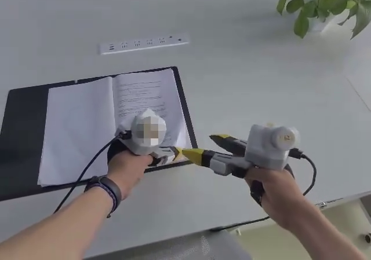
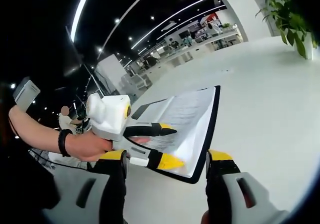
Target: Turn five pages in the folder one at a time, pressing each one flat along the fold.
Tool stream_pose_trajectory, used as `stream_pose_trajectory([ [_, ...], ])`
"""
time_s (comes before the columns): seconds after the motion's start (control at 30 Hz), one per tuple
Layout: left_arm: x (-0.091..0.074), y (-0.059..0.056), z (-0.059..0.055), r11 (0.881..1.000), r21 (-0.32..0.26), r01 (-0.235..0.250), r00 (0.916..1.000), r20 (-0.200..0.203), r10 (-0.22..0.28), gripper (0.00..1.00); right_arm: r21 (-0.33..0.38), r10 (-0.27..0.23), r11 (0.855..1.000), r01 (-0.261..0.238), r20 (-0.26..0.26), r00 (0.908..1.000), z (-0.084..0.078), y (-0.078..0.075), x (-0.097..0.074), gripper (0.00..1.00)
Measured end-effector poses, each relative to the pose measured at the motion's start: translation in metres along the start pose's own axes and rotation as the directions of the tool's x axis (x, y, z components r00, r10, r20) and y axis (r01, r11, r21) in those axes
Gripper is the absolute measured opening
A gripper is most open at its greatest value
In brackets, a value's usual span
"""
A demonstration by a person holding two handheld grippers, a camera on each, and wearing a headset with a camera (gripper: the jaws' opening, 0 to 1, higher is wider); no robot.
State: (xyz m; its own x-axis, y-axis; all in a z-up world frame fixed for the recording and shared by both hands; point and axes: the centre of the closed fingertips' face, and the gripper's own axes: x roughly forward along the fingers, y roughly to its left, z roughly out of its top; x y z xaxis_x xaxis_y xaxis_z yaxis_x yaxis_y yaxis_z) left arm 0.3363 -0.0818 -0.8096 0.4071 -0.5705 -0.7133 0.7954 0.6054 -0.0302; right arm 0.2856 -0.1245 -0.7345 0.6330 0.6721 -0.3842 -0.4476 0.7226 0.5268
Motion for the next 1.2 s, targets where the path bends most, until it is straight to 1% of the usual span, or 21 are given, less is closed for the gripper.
stream_pose_trajectory([
  [0.03, 0.000, 0.000, 0.000, 1.000, 0.000, 0.000, 1.0000, 0.000, 0.000, 0.62, 0.012, 0.004, 1.000, -0.004, 0.003, 1.0000, 0.002, -0.002, 0.003, 0.62],
  [0.1, 0.000, 0.000, 0.000, 1.000, -0.001, 0.000, 1.0000, 0.000, 0.000, 0.62, 0.071, 0.016, 0.997, -0.018, 0.035, 0.9992, 0.012, -0.005, 0.013, 0.61],
  [0.13, 0.000, 0.000, 0.000, 1.000, 0.000, 0.001, 1.0000, -0.001, -0.001, 0.62, 0.087, 0.012, 0.996, -0.015, 0.037, 0.9993, 0.013, -0.009, 0.017, 0.61],
  [0.2, 0.000, 0.000, 0.000, 1.000, -0.001, 0.001, 1.0000, -0.001, -0.001, 0.62, 0.088, 0.017, 0.996, -0.019, 0.034, 0.9993, 0.017, -0.014, 0.024, 0.59],
  [0.37, 0.000, 0.000, 0.000, 1.000, -0.001, 0.001, 1.0000, -0.001, -0.001, 0.62, 0.122, 0.033, 0.992, -0.035, 0.018, 0.9993, 0.020, -0.026, 0.042, 0.56],
  [0.53, 0.000, 0.000, 0.000, 1.000, -0.003, 0.002, 1.0000, -0.002, -0.002, 0.62, 0.182, 0.051, 0.982, -0.054, 0.018, 0.9985, 0.022, -0.033, 0.058, 0.52],
  [0.67, 0.000, 0.000, 0.000, 1.000, -0.005, -0.003, 1.0000, -0.003, 0.003, 0.62, 0.224, 0.073, 0.972, -0.074, 0.015, 0.9972, 0.017, -0.036, 0.068, 0.47],
  [0.73, 0.000, 0.000, 0.000, 1.000, -0.009, -0.005, 1.0000, -0.003, 0.005, 0.62, 0.246, 0.073, 0.967, -0.073, 0.011, 0.9973, 0.013, -0.037, 0.070, 0.45],
  [0.83, 0.000, 0.000, 0.000, 1.000, -0.011, -0.004, 1.0000, -0.001, 0.004, 0.62, 0.280, 0.091, 0.956, -0.091, 0.014, 0.9958, 0.008, -0.037, 0.074, 0.41],
  [0.93, 0.000, 0.000, 0.000, 1.000, -0.011, -0.003, 1.0000, -0.002, 0.002, 0.62, 0.280, 0.099, 0.955, -0.098, 0.012, 0.9950, 0.004, -0.033, 0.075, 0.34],
  [1.0, 0.000, 0.000, 0.000, 1.000, -0.011, -0.001, 1.0000, -0.001, 0.001, 0.62, 0.271, 0.099, 0.958, -0.096, 0.000, 0.9951, -0.002, -0.033, 0.075, 0.26],
  [1.07, 0.000, 0.000, 0.000, 1.000, -0.013, 0.002, 1.0000, -0.002, -0.002, 0.62, 0.270, 0.087, 0.959, -0.086, 0.007, 0.9961, -0.004, -0.033, 0.073, 0.22],
  [1.17, -0.001, -0.001, 0.001, 1.000, -0.016, 0.008, 1.0000, -0.001, -0.008, 0.63, 0.294, 0.075, 0.952, -0.080, 0.027, 0.9968, -0.001, -0.037, 0.071, 0.16],
  [1.2, -0.002, -0.001, 0.001, 1.000, -0.021, 0.015, 0.9999, -0.003, -0.015, 0.63, 0.297, 0.074, 0.952, -0.079, 0.028, 0.9969, -0.001, -0.038, 0.070, 0.12],
])
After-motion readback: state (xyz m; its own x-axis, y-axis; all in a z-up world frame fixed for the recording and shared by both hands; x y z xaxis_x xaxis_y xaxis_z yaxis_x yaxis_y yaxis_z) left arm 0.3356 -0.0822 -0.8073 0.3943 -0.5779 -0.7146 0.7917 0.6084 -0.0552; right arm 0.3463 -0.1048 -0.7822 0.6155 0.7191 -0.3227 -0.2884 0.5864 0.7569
